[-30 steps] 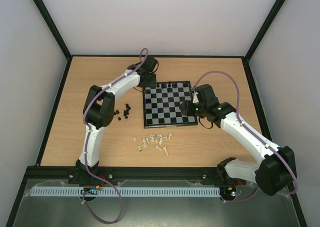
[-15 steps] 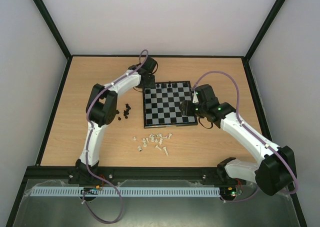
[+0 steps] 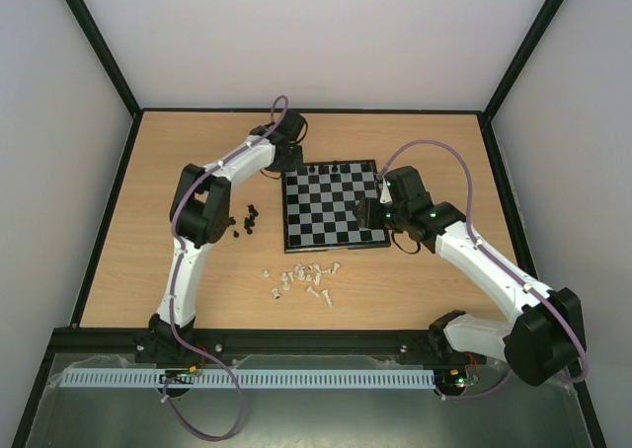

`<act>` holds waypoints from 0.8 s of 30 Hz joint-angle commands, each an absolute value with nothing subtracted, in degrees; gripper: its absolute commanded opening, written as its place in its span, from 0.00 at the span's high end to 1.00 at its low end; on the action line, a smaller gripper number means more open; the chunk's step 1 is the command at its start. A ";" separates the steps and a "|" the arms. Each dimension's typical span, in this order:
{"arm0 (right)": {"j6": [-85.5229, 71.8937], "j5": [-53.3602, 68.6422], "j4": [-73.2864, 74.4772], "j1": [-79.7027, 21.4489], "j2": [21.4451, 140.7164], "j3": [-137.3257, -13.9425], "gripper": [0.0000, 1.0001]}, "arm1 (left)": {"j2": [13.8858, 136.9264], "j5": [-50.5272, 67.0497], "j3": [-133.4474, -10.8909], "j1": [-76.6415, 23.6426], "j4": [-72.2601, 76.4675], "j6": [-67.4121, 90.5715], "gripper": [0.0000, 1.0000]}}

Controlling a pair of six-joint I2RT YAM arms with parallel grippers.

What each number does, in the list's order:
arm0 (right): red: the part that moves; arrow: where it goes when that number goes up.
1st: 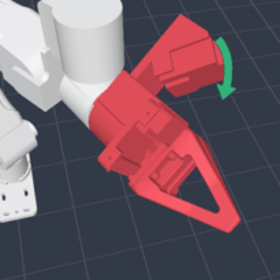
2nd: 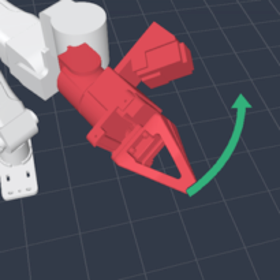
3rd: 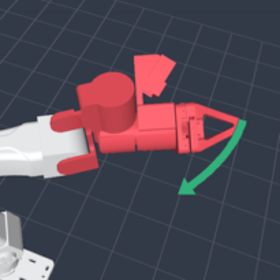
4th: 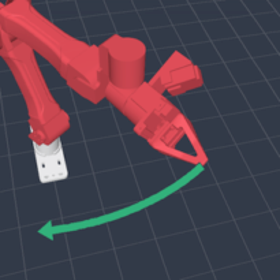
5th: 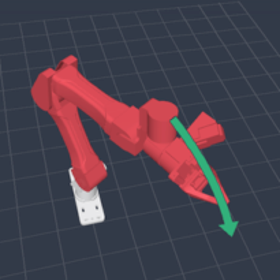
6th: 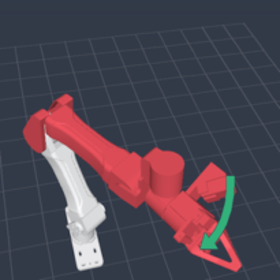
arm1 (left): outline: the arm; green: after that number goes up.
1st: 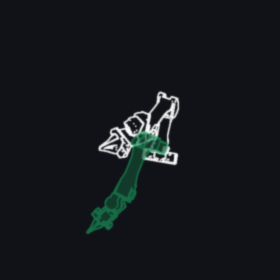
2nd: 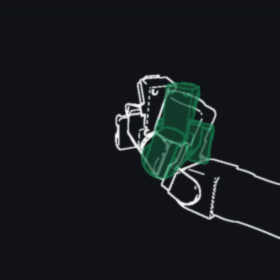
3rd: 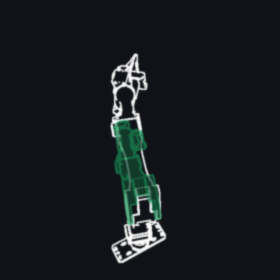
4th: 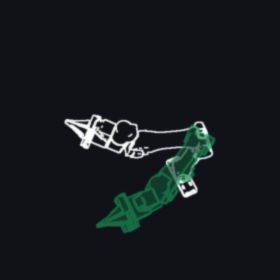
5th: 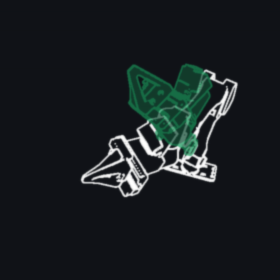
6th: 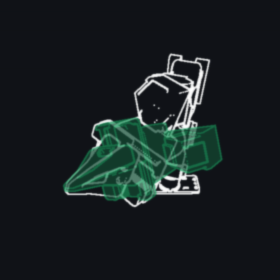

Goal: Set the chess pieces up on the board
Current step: Place the chess piece on the chessboard.

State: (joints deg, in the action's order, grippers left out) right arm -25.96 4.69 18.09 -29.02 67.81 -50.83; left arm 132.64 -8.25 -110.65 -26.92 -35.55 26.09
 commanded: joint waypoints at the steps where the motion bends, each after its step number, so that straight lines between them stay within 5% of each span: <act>1: -25.40 5.33 18.39 -29.44 67.98 -50.21 0.45 | 133.97 -7.11 -112.25 -27.10 -36.77 25.48 0.97; 19: -25.43 5.53 18.20 -29.71 68.13 -50.05 0.45 | 134.04 -6.99 -111.80 -28.03 -37.14 25.96 0.94; 24: -25.48 5.33 18.19 -29.88 68.16 -50.02 0.45 | 133.48 -8.07 -111.49 -27.96 -37.31 26.35 0.78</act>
State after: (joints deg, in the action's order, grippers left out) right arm -25.96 4.78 18.04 -29.34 67.94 -50.81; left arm 132.94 -7.49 -110.65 -27.75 -35.59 26.37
